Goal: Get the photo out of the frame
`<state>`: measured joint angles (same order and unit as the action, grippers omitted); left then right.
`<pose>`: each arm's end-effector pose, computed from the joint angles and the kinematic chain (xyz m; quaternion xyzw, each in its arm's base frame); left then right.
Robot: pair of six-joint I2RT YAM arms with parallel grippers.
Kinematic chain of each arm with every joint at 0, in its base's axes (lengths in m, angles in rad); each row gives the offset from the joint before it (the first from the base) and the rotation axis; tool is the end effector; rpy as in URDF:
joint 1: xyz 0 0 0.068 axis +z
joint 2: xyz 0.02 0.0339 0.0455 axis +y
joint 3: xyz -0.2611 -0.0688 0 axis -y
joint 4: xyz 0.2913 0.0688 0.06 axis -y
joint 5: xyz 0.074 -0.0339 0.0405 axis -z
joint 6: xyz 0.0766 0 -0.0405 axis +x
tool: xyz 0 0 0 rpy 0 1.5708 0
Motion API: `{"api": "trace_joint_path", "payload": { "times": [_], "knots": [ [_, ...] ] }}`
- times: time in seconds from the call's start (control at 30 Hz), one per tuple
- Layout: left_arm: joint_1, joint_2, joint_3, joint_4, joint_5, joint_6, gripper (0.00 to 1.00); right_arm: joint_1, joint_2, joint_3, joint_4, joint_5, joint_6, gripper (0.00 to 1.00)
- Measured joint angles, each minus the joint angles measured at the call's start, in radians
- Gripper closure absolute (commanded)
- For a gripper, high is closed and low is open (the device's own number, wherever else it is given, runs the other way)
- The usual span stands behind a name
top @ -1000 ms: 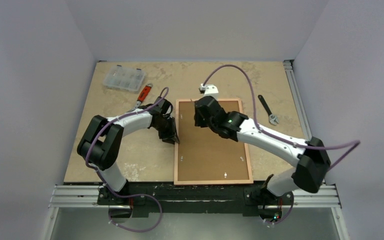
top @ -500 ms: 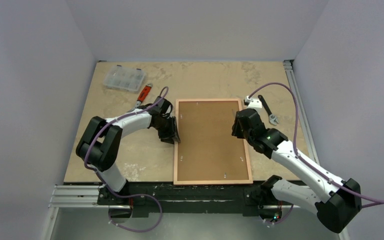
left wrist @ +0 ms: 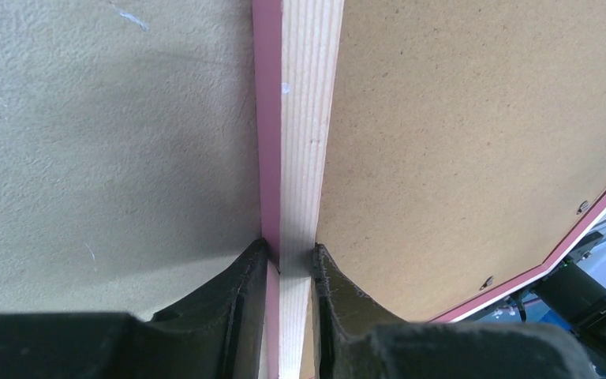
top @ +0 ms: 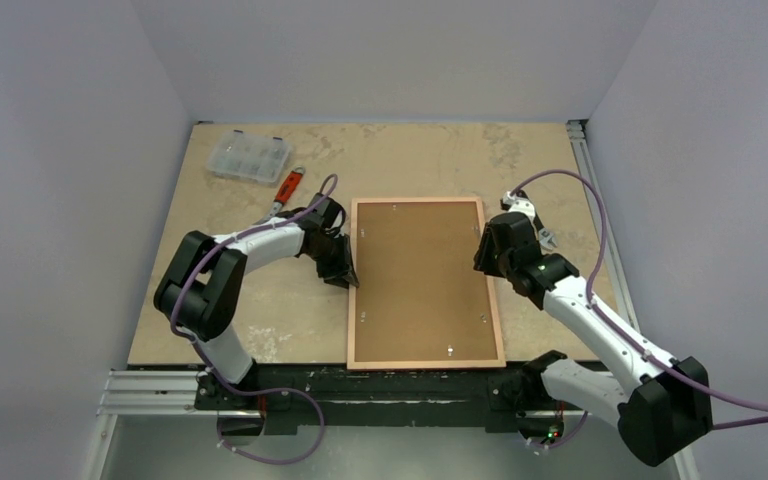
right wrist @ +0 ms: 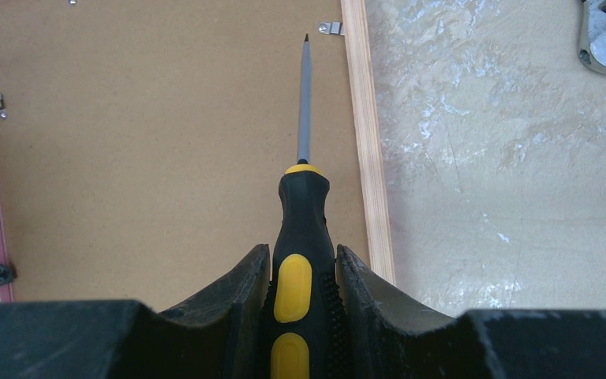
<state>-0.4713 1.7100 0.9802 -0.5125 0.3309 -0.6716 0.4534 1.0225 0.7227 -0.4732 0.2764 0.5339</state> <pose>0.3100 -0.1859 0.0840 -0.0705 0.9709 -0.2239 0.0478 0.2659 0.1063 0.2045 0.0902 0.9098 0.0705 0.3989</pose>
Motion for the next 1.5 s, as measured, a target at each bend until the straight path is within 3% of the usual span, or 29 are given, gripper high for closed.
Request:
{"api": "trace_joint_path", "payload": {
  "times": [0.13, 0.37, 1.5],
  "knots": [
    [0.0, 0.0, 0.003, -0.005, -0.002, 0.0, 1.0, -0.056, 0.024, -0.017, 0.024, -0.049, -0.015, 1.0],
    [0.0, 0.001, 0.005, -0.006, -0.002, -0.002, 1.0, -0.127, 0.04, -0.047, 0.058, -0.109, -0.031, 1.0],
    [0.0, 0.009, 0.018, -0.029, -0.004, -0.001, 1.0, -0.149, 0.19, -0.057, 0.187, -0.192, -0.093, 1.0]
  ]
}}
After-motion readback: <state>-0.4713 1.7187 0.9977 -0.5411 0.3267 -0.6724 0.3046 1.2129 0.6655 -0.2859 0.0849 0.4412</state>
